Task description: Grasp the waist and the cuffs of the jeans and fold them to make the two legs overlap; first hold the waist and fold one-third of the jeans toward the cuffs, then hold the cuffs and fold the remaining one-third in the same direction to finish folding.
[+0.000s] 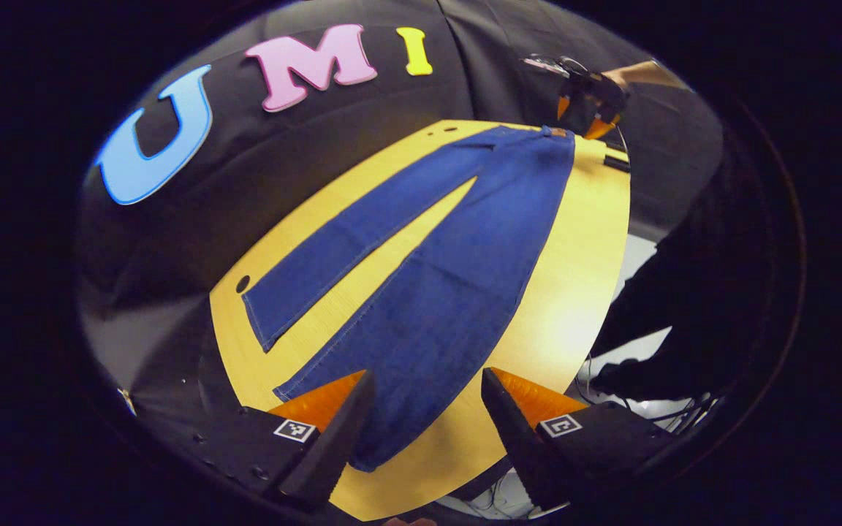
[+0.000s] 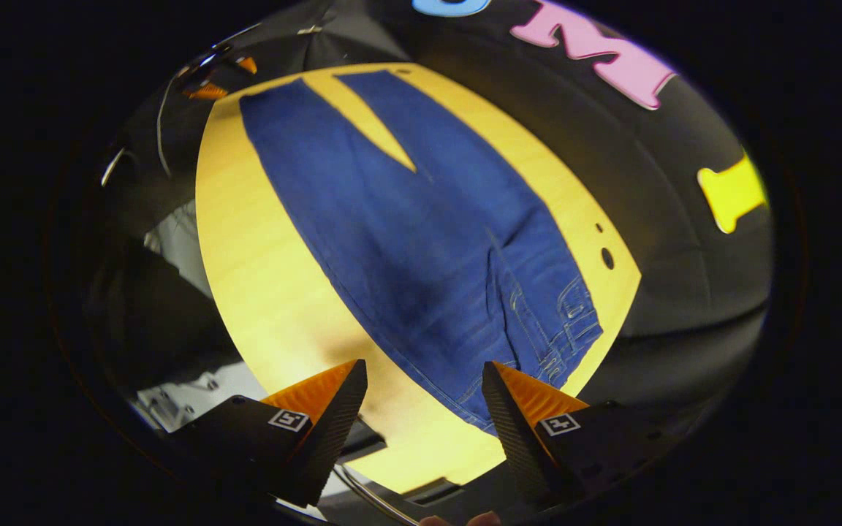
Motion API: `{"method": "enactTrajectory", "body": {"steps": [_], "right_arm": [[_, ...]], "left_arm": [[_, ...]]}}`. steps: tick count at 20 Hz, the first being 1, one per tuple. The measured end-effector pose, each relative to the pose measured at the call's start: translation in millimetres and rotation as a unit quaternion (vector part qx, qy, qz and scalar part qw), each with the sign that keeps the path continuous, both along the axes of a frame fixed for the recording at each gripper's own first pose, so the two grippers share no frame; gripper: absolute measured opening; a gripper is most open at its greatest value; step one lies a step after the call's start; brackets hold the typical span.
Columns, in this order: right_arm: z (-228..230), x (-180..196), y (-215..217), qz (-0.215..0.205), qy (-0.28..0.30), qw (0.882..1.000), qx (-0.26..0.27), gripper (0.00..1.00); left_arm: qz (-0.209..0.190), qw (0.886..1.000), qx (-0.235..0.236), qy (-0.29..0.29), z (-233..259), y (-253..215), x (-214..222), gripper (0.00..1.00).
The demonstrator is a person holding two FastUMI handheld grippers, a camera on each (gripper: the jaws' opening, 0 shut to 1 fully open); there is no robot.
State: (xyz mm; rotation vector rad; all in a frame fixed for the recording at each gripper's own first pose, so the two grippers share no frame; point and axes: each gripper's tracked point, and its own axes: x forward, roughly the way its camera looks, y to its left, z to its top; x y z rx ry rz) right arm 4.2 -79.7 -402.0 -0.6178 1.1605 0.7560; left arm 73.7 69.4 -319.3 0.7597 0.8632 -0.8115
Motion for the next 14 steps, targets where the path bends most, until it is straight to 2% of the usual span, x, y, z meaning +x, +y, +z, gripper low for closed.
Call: {"method": "enactTrajectory", "body": {"steps": [3, 4, 6, 9, 14], "right_arm": [[-39, -1, -10, 0.035, 0.061, 0.997, -0.023, 0.98], [-49, 0, -14, 0.048, 0.075, 0.996, -0.031, 0.98], [-69, 2, -20, 0.046, 0.101, 0.993, -0.037, 0.98], [-80, 1, -21, 0.042, 0.142, 0.988, -0.034, 0.98], [-82, 0, -17, 0.033, 0.165, 0.985, -0.049, 0.97]], "left_arm": [[-0.052, 0.996, 0.053, 0.048, -32, 10, 16, 0.95], [-0.060, 0.994, 0.073, 0.062, -43, 19, 18, 0.96], [-0.065, 0.989, 0.103, 0.079, -61, 31, 24, 0.96], [-0.070, 0.986, 0.110, 0.103, -76, 35, 31, 0.95], [-0.098, 0.980, 0.104, 0.141, -80, 36, 26, 0.93]]}}
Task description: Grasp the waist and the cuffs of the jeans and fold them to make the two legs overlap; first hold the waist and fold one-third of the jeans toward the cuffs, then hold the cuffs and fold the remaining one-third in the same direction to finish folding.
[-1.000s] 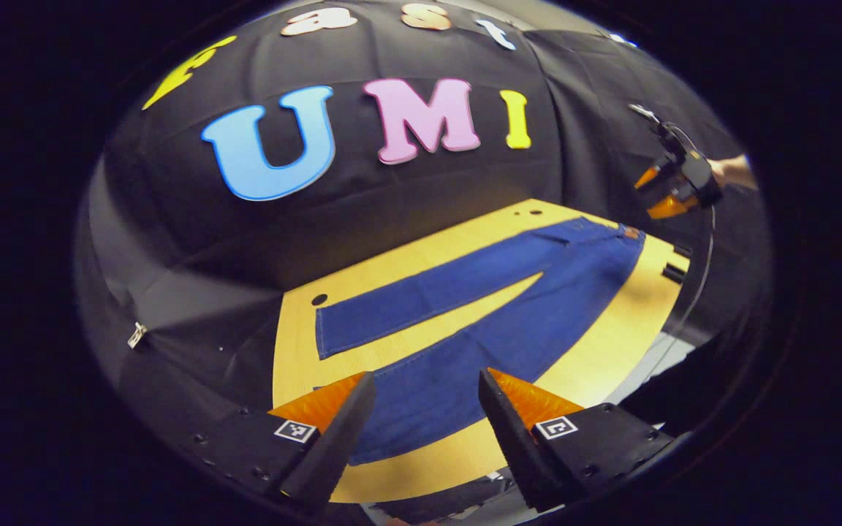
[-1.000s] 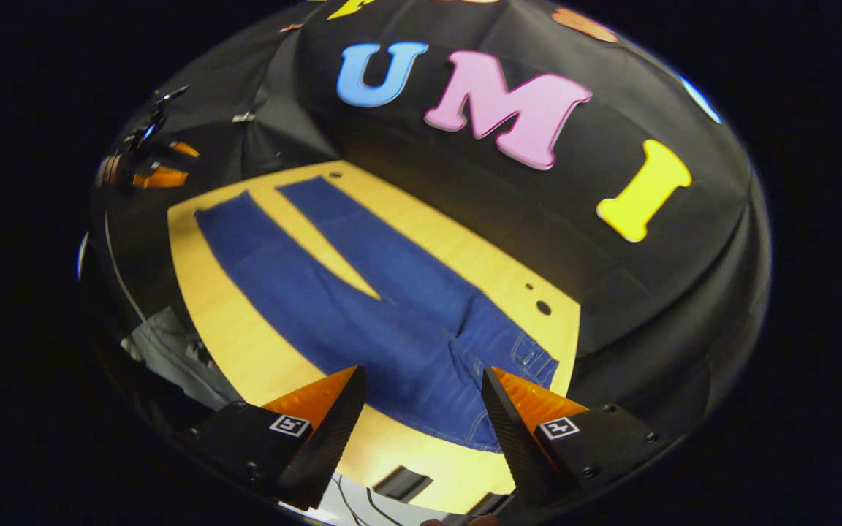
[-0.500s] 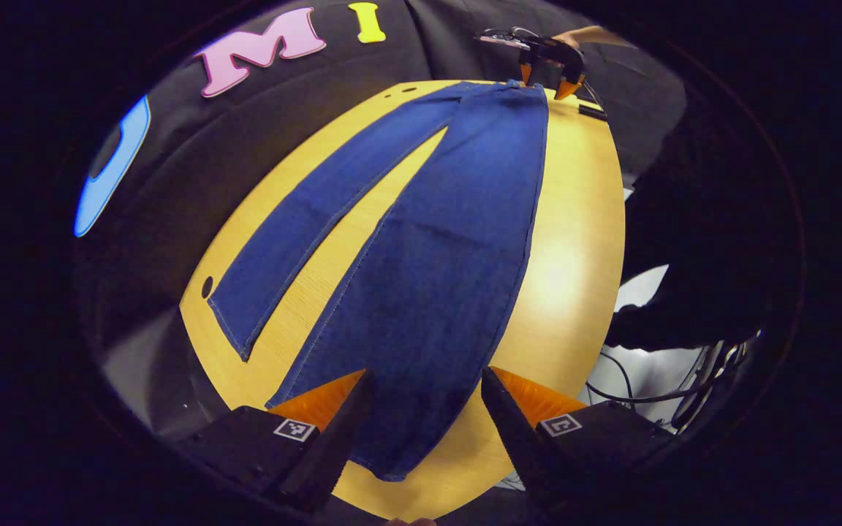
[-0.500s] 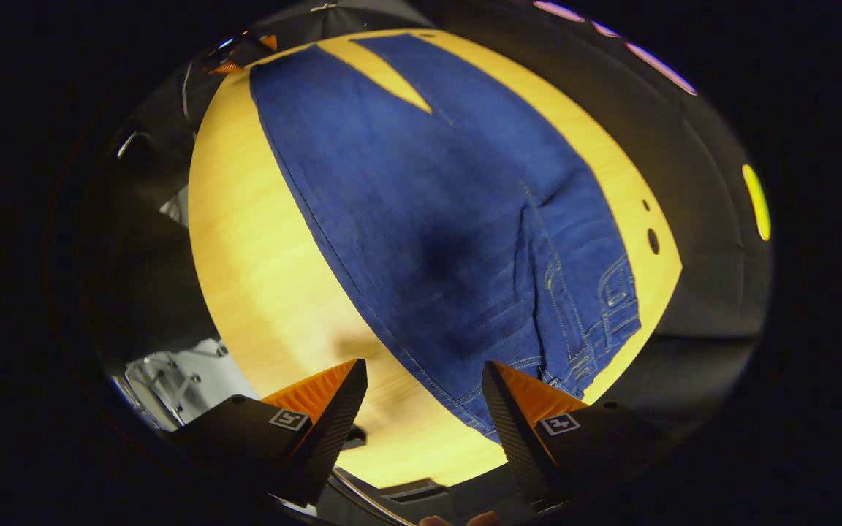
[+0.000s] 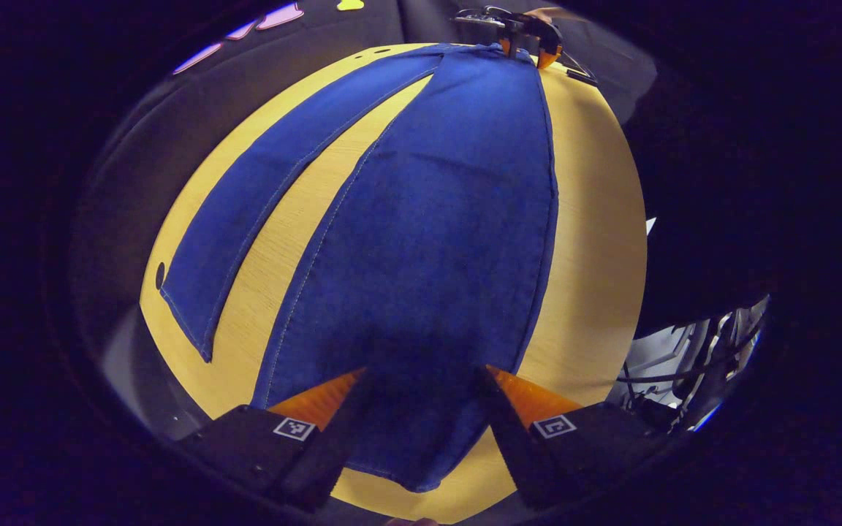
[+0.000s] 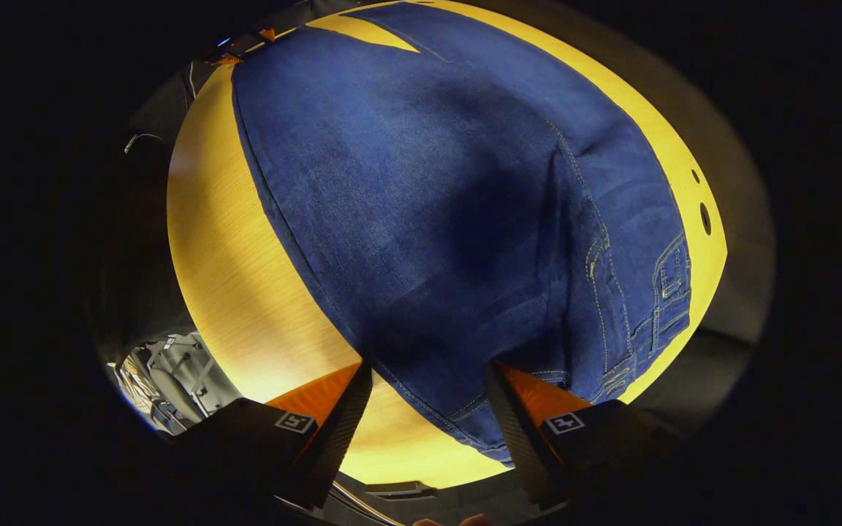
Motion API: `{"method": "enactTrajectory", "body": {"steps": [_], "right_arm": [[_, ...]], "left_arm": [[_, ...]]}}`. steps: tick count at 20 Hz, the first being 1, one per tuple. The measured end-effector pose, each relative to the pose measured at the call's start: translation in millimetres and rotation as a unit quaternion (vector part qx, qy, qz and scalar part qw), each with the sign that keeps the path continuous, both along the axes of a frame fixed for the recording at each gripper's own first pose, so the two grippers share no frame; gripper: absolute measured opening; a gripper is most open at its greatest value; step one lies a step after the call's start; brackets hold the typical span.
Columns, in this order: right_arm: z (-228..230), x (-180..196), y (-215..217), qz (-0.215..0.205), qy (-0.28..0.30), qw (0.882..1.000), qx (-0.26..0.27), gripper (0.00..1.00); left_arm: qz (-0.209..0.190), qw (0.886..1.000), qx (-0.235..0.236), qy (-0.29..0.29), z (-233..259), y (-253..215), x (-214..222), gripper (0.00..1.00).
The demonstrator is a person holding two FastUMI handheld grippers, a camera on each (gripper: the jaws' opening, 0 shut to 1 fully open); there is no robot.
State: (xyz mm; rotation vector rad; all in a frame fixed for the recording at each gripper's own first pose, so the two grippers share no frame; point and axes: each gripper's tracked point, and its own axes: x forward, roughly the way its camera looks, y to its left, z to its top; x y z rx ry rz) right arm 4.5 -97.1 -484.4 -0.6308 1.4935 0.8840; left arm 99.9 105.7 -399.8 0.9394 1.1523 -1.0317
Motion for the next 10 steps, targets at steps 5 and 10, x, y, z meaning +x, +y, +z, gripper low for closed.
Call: {"method": "enactTrajectory", "body": {"steps": [5, 10], "right_arm": [[-1, 0, -1, -0.007, 0.016, 1.000, -0.022, 0.98], [-1, 0, -1, -0.013, 0.021, 0.999, -0.031, 0.98]], "left_arm": [[-0.019, 0.999, -0.002, 0.034, 2, 0, -4, 0.94], [-0.062, 0.995, 0.038, 0.063, 1, 33, -20, 0.93]]}}
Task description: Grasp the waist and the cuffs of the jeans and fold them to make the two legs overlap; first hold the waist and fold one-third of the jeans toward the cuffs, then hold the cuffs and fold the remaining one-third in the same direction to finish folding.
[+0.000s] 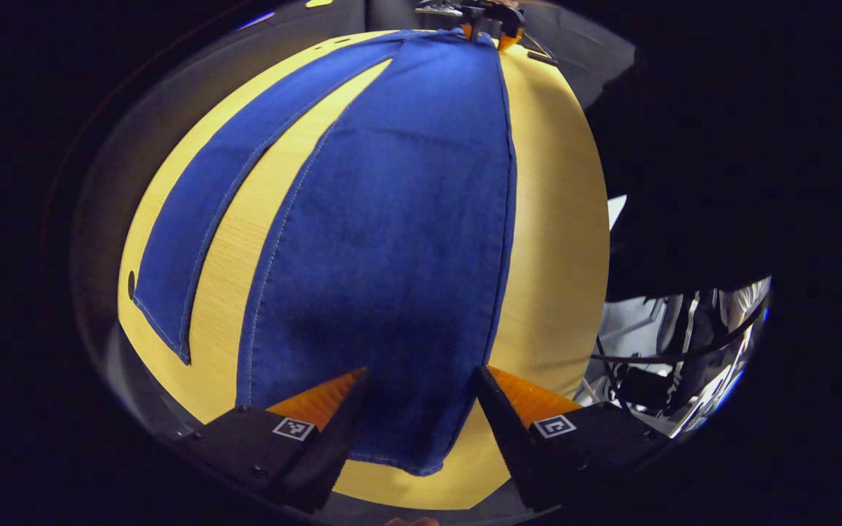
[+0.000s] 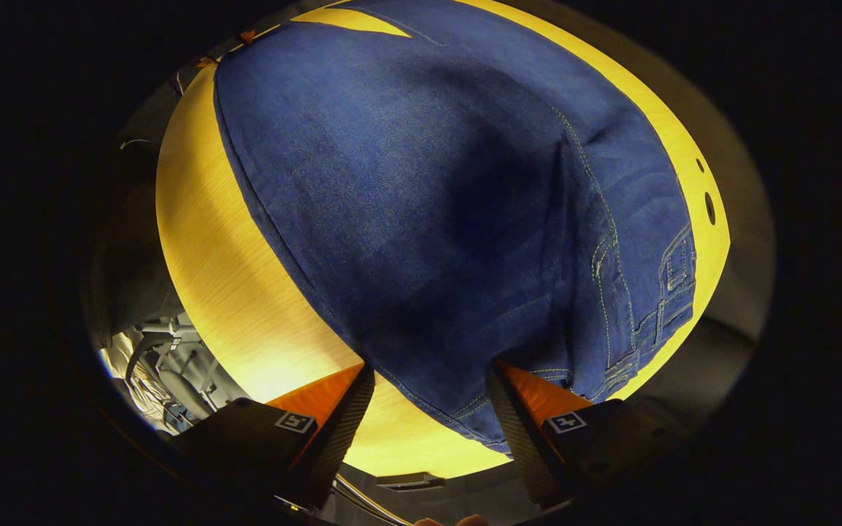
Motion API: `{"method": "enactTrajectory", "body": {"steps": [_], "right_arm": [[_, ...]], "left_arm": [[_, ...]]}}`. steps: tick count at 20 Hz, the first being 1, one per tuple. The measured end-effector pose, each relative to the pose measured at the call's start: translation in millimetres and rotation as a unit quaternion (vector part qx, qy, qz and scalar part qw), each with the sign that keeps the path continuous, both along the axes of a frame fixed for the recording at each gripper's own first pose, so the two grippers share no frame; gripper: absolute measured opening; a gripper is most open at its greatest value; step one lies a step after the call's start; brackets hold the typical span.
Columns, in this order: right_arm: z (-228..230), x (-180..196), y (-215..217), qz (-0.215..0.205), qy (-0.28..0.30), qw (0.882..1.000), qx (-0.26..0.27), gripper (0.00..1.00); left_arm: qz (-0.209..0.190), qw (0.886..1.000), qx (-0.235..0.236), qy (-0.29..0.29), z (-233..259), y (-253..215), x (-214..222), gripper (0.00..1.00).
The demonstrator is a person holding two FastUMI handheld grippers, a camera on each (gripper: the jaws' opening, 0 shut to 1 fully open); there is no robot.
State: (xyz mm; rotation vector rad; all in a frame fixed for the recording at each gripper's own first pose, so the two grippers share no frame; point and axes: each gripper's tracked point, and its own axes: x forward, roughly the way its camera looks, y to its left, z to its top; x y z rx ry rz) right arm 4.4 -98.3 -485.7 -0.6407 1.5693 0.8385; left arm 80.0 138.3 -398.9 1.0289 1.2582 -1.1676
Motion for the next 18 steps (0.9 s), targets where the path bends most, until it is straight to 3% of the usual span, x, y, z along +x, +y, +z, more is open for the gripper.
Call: {"method": "enactTrajectory", "body": {"steps": [2, 3, 9, 10, 12, 14, 17, 18], "right_arm": [[0, 0, 0, -0.003, 0.001, 1.000, -0.002, 0.98], [0, 0, 0, -0.003, 0.002, 1.000, -0.002, 0.98], [0, 1, 0, -0.019, 0.009, 1.000, -0.011, 0.98], [1, 2, 0, -0.031, 0.009, 0.999, -0.010, 0.98], [-1, 13, -3, -0.088, 0.002, 0.996, -0.014, 0.94], [-6, 30, -4, -0.163, 0.002, 0.987, -0.013, 0.60], [-5, 42, -4, -0.255, -0.023, 0.967, 0.016, 0.12], [-3, 50, -4, -0.279, -0.040, 0.959, 0.029, 0.12]], "left_arm": [[-0.023, 1.000, 0.021, 0.000, 1, 12, -6, 0.93], [-0.027, 1.000, 0.010, -0.004, 0, 4, -5, 0.94], [-0.026, 1.000, 0.016, 0.002, -1, 3, -3, 0.94], [-0.014, 1.000, 0.017, 0.001, -1, 5, 1, 0.87], [0.015, 1.000, 0.012, -0.014, -7, 7, 21, 0.49], [0.062, 0.998, -0.008, 0.007, -4, 2, 32, 0.12], [0.101, 0.995, -0.012, 0.005, -1, 7, 41, 0.06], [0.110, 0.994, -0.020, -0.001, -1, 8, 47, 0.06]]}}
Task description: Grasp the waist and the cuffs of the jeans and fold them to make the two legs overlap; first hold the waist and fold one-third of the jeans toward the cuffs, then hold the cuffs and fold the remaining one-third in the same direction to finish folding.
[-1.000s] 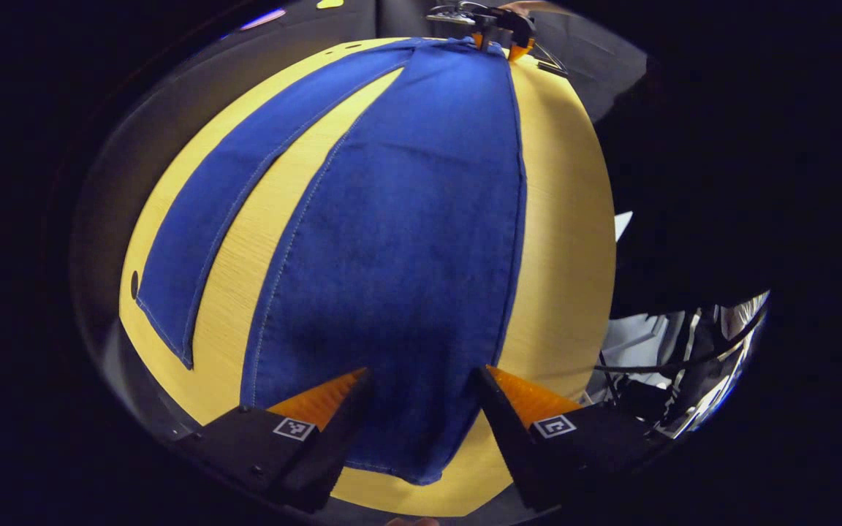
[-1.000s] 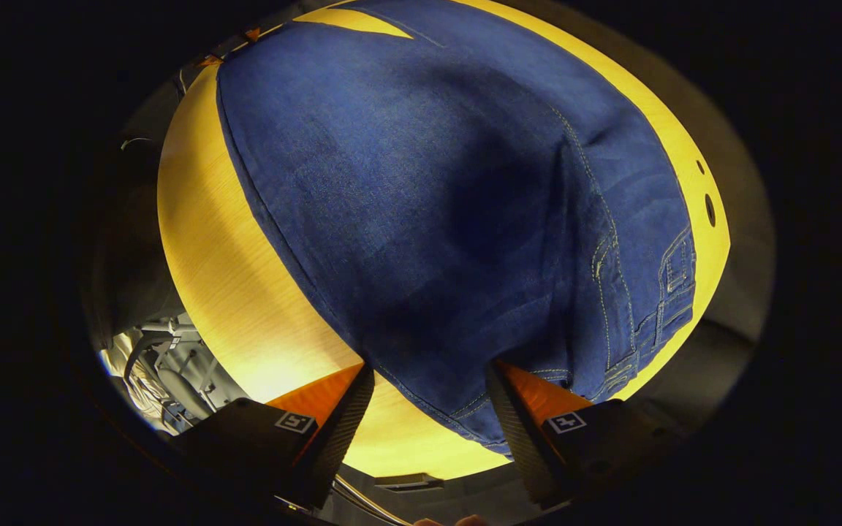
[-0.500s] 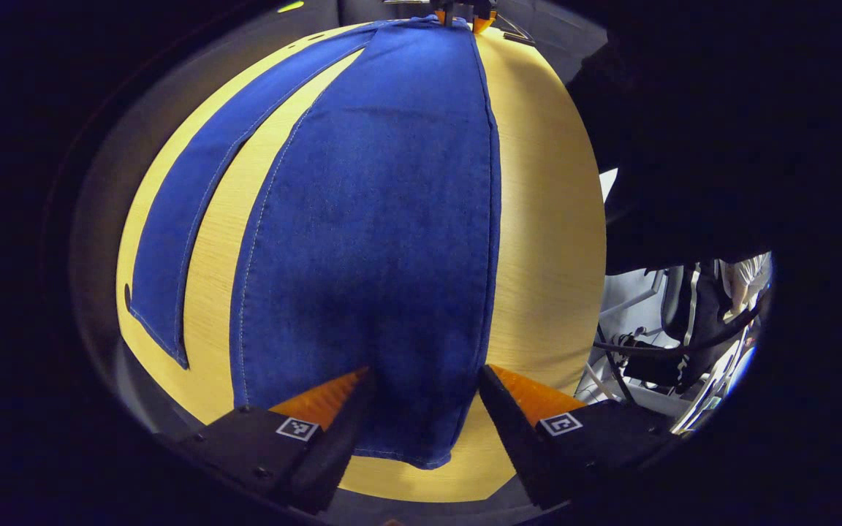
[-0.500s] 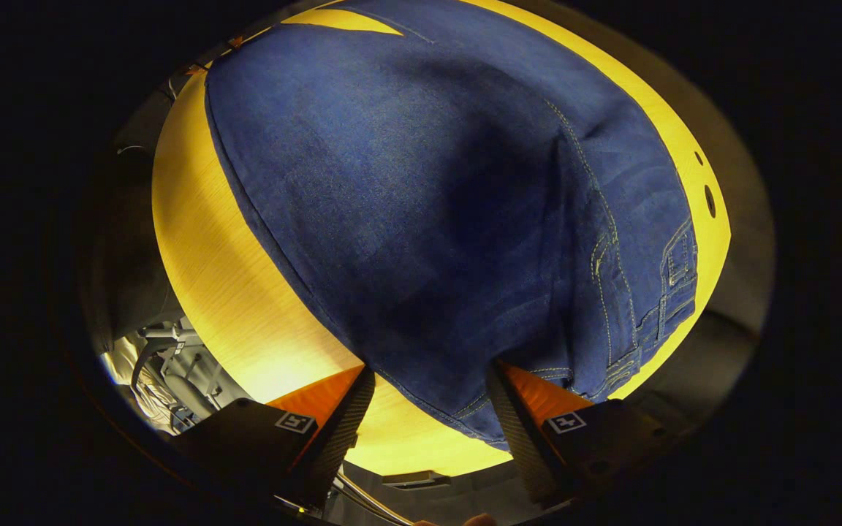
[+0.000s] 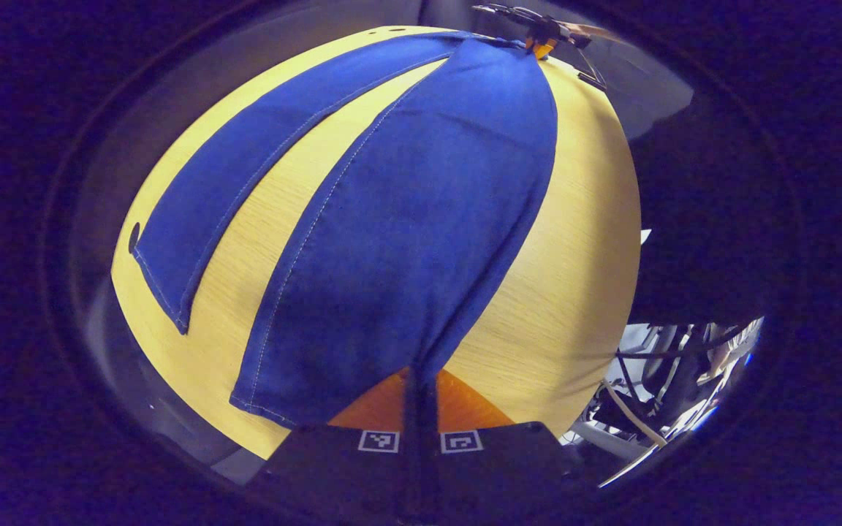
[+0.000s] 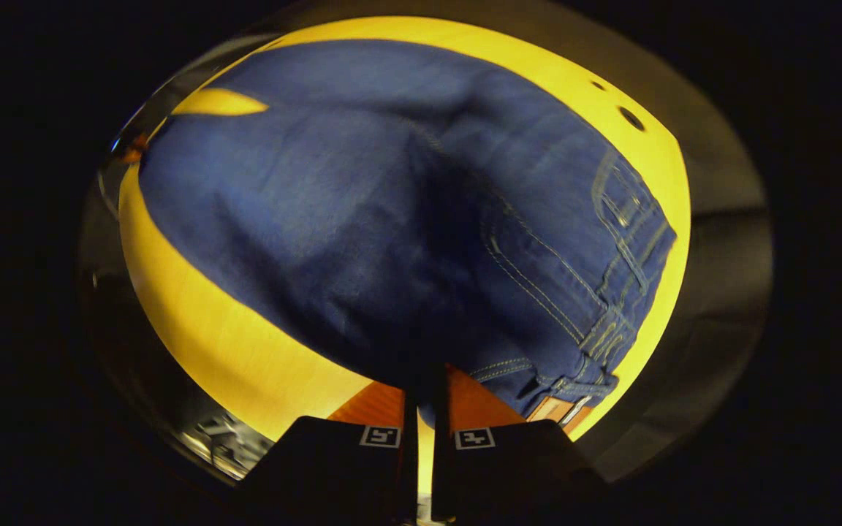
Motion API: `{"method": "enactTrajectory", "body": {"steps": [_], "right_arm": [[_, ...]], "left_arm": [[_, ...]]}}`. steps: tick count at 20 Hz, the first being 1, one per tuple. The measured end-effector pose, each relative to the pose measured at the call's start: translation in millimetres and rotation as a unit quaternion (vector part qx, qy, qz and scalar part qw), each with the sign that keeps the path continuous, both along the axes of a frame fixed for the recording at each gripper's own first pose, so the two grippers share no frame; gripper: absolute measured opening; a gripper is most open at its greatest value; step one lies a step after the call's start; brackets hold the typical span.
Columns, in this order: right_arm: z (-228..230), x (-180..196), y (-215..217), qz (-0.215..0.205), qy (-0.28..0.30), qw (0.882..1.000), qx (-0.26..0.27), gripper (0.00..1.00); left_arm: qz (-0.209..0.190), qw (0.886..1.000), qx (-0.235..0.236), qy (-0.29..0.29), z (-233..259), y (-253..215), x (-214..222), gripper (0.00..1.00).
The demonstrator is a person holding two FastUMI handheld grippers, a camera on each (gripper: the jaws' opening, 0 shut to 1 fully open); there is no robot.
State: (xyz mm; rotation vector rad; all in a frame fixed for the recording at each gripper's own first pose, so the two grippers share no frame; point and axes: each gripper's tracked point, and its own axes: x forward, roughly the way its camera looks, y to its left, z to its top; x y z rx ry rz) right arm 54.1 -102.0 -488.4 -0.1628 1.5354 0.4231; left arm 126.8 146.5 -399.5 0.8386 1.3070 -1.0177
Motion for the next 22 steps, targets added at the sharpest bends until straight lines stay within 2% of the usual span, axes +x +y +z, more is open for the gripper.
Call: {"method": "enactTrajectory", "body": {"steps": [1, 5, 8, 11, 15, 18, 19, 20, 21, 22], "right_arm": [[1, -1, -1, -0.019, -0.003, 1.000, 0.005, 0.05], [23, 12, -1, -0.077, -0.042, 0.996, 0.036, 0.05], [49, 34, -1, -0.115, -0.081, 0.988, 0.060, 0.05], [77, 67, -7, -0.161, -0.122, 0.976, 0.082, 0.05], [112, 117, -14, -0.188, -0.177, 0.962, 0.083, 0.05], [116, 152, -19, -0.222, -0.195, 0.952, 0.077, 0.05], [107, 167, -21, -0.232, -0.200, 0.949, 0.071, 0.05], [96, 181, -23, -0.246, -0.206, 0.945, 0.064, 0.00], [89, 195, -23, -0.260, -0.210, 0.941, 0.056, 0.05], [79, 208, -22, -0.271, -0.209, 0.938, 0.047, 0.05]], "left_arm": [[0.013, 1.000, -0.006, 0.003, 5, -1, 3, 0.06], [0.065, 0.997, -0.034, -0.022, 30, -7, 25, 0.06], [0.131, 0.989, -0.056, -0.051, 52, -14, 56, 0.06], [0.175, 0.978, -0.087, -0.072, 75, -25, 79, 0.06], [0.243, 0.954, -0.136, -0.111, 118, -33, 106, 0.06], [0.295, 0.930, -0.165, -0.143, 169, -50, 134, 0.06], [0.313, 0.923, -0.168, -0.150, 180, -55, 145, 0.06], [0.330, 0.917, -0.163, -0.155, 189, -55, 155, 0.06], [0.348, 0.910, -0.155, -0.164, 196, -55, 167, 0.06], [0.367, 0.904, -0.143, -0.168, 191, -62, 183, 0.06]]}}
